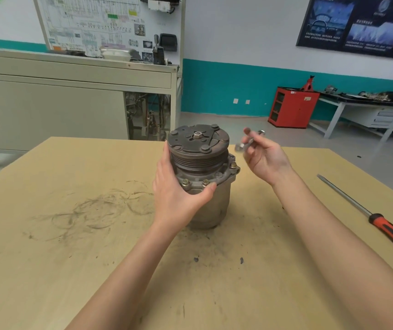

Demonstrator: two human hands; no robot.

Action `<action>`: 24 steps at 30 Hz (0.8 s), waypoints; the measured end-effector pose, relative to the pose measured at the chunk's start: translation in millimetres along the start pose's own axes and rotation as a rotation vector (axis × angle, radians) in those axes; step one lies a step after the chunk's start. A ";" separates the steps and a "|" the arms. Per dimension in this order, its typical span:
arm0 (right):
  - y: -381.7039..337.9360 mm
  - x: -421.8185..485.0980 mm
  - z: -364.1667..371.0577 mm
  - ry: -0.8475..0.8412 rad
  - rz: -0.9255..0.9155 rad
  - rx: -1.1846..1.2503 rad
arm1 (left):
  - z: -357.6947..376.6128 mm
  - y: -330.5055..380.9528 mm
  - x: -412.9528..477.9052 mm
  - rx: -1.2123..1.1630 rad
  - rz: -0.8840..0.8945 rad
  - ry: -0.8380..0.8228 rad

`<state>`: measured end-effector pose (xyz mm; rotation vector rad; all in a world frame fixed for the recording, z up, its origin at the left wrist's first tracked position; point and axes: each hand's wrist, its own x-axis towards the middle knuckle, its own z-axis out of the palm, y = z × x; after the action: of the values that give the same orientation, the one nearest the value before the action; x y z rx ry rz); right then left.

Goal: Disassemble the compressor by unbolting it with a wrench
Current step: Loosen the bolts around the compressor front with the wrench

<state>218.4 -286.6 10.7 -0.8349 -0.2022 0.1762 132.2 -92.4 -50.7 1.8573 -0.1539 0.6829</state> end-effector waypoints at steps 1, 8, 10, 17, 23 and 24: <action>-2.6 -4.6 4.9 0.039 -0.092 0.033 | -0.3 0.2 -0.1 -0.003 -0.003 -0.001; 19.1 -80.6 23.8 0.111 -0.974 -0.856 | -0.4 1.9 -0.7 0.006 -0.002 -0.001; 35.4 -97.6 19.0 -0.052 -1.261 -1.278 | -0.4 2.6 -1.1 0.010 0.006 0.005; 66.0 -103.6 -0.1 -0.104 -1.568 -1.783 | -1.4 3.6 -1.7 0.012 0.011 0.012; 58.8 -102.6 -8.2 -0.125 -1.479 -1.667 | -0.2 2.3 -0.9 0.013 0.010 0.015; 62.0 -105.8 -11.3 -0.076 -1.354 -1.502 | 0.0 1.9 -0.4 0.014 0.008 0.015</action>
<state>114.3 -278.5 -54.6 -1.9550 -0.9799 -1.3927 131.1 -93.1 -49.4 1.8654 -0.1472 0.7052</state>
